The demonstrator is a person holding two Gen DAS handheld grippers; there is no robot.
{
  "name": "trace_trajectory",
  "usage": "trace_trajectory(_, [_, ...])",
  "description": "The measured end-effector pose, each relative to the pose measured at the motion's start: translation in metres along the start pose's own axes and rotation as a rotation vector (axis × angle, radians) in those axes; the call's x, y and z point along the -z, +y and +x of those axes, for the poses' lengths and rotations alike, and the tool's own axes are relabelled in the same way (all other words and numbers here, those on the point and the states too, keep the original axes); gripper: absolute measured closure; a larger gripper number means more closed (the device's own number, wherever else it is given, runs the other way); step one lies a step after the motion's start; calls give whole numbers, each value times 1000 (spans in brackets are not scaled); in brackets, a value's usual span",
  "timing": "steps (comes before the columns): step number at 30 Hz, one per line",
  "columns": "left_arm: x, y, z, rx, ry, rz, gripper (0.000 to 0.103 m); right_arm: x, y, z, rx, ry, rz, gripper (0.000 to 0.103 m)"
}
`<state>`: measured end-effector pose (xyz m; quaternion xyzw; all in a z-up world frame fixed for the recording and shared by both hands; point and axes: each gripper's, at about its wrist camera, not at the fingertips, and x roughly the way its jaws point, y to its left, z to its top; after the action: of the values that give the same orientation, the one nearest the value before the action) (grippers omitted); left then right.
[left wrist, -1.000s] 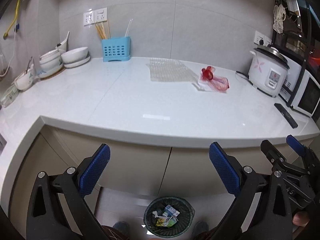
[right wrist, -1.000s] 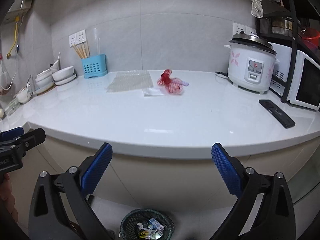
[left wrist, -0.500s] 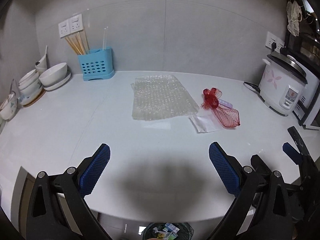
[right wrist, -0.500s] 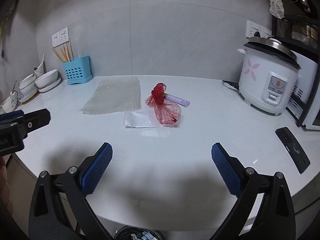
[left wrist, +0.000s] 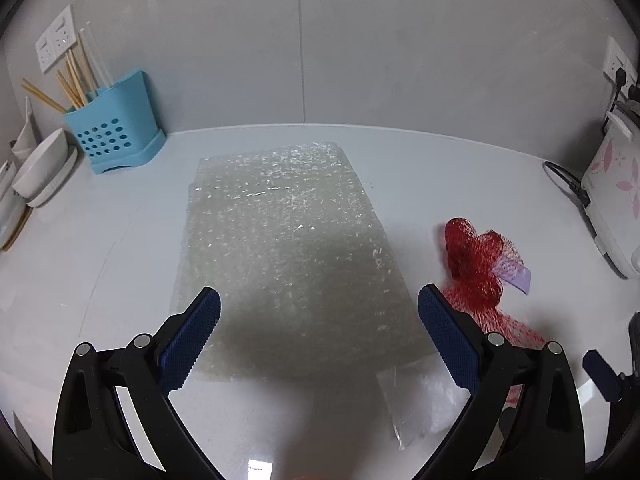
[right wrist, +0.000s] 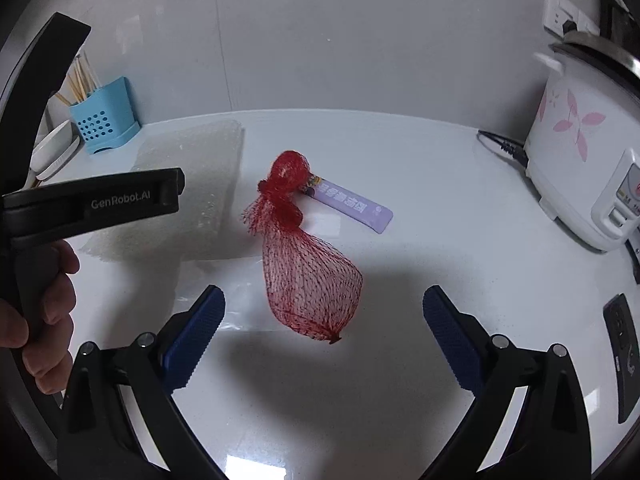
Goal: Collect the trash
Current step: 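Grasp the bubble wrap with left tool while right tool grasps the red mesh bag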
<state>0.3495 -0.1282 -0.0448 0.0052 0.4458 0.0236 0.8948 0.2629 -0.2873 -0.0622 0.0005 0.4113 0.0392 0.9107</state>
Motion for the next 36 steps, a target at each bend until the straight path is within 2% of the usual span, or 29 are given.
trace_trajectory(6, [-16,-18,39,13,79,9,6,-2,-13,18,-29,38,51,11])
trace_trajectory(9, [-21,-23,55,-16,110,24,6,-5,-11,24,-47,60,35,17])
trace_trajectory(13, [-31,-21,67,-28,134,-2,8,-13,-5,31,-52,82,10,19])
trace_trajectory(19, [-35,-18,87,-71,202,-4,25,-30,-2,45,-58,105,13,20])
trace_trajectory(22, [-36,-13,86,-91,201,-9,35,-38,2,53,-65,124,12,23])
trace_trajectory(24, [-36,-12,84,-90,207,-10,50,-44,7,57,-56,128,-5,26])
trace_trajectory(25, [-35,-11,83,-93,209,-6,54,-46,8,60,-53,135,-9,28])
trace_trajectory(28, [-32,-10,78,-111,208,8,71,-49,13,69,-45,160,-17,42])
trace_trajectory(30, [-31,-7,77,-122,207,12,87,-49,15,76,-42,188,-25,68])
trace_trajectory(31, [-31,-4,76,-114,204,9,88,-48,17,76,-21,179,-36,74])
trace_trajectory(32, [-30,-2,75,-110,200,5,90,-48,18,76,-16,179,-43,89])
trace_trajectory(33, [-30,2,75,-109,197,-2,91,-47,19,75,-20,177,-45,98])
trace_trajectory(36, [-26,6,67,-105,185,-4,92,-45,19,73,-18,172,-49,101])
